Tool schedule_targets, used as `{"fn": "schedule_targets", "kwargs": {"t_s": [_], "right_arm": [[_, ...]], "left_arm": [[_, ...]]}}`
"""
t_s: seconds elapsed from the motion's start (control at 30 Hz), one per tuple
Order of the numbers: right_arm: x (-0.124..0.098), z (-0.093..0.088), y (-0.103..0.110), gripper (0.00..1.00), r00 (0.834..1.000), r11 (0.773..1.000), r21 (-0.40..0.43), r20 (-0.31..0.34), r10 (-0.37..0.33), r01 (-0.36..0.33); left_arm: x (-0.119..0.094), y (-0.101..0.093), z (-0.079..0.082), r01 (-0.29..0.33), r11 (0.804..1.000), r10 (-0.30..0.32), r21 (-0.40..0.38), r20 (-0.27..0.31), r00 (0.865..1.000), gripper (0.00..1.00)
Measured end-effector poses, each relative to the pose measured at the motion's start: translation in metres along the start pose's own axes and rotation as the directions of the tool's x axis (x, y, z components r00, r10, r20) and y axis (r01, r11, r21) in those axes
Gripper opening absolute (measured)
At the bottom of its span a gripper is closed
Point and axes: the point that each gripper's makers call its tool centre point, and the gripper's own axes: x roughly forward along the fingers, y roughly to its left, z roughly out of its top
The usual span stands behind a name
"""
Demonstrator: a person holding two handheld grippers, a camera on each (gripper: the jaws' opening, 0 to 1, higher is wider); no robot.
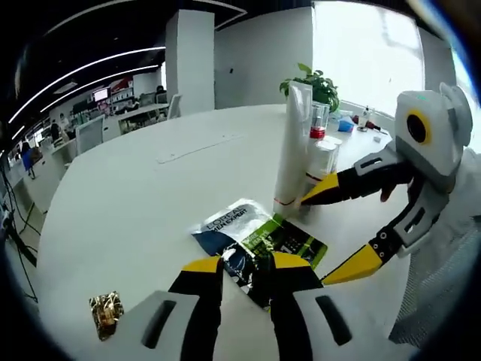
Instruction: Arrange the skincare products in the storage area until every visible bottle or jar stands upright without overlapping.
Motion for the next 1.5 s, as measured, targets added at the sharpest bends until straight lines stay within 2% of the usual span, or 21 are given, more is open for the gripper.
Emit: {"fn": "schedule_targets", "kwargs": {"t_s": [0.33,0.47,0.73,0.83,0.97,1.1,1.2,1.4,1.5], "right_arm": [[-0.029,0.019,0.007,0.64,0.999,1.000,0.001,0.052,-0.009,0.009],[-0.039,0.021,0.008,0.68,0.998,1.000,-0.002,0.060,-0.016,0.017],[-0.059,0.021,0.003,0.86,0.998,0.999,0.013,0.038,-0.052,0.051],[-0.067,0.024,-0.001,0.88,0.997,0.998,0.011,0.046,-0.065,0.064],[-0.073,0.021,-0.004,0.95,0.996,0.997,0.022,0.038,-0.076,0.075],[-0.077,0.018,-0.004,0.98,0.996,0.996,0.026,0.035,-0.085,0.084],[-0.081,0.016,-0.003,0.99,0.996,0.996,0.035,0.031,-0.088,0.087],[-0.087,0.014,-0.003,0.99,0.995,0.995,0.047,0.023,-0.095,0.094],[-0.090,0.013,-0.003,0.99,0.994,0.994,0.038,0.019,-0.104,0.103]], "left_arm": [[-0.029,-0.012,0.012,0.019,1.000,-0.019,0.003,0.032,0.999,0.31],[-0.039,-0.018,0.014,0.038,0.999,-0.039,0.016,0.034,0.999,0.40],[-0.059,-0.018,0.011,0.039,0.999,-0.039,-0.004,0.037,0.999,0.54],[-0.068,-0.014,0.006,0.042,0.999,-0.041,-0.025,0.033,0.999,0.61],[-0.079,-0.015,0.003,0.035,0.999,-0.034,-0.032,0.037,0.999,0.71],[-0.087,-0.016,0.000,0.031,0.999,-0.030,-0.033,0.031,0.999,0.75],[-0.094,-0.012,-0.002,0.003,1.000,-0.003,-0.012,0.025,1.000,0.76],[-0.108,-0.019,0.002,0.009,1.000,-0.008,-0.025,0.040,0.999,0.87],[-0.111,-0.016,0.001,0.008,1.000,-0.007,-0.029,0.047,0.999,0.91]]}}
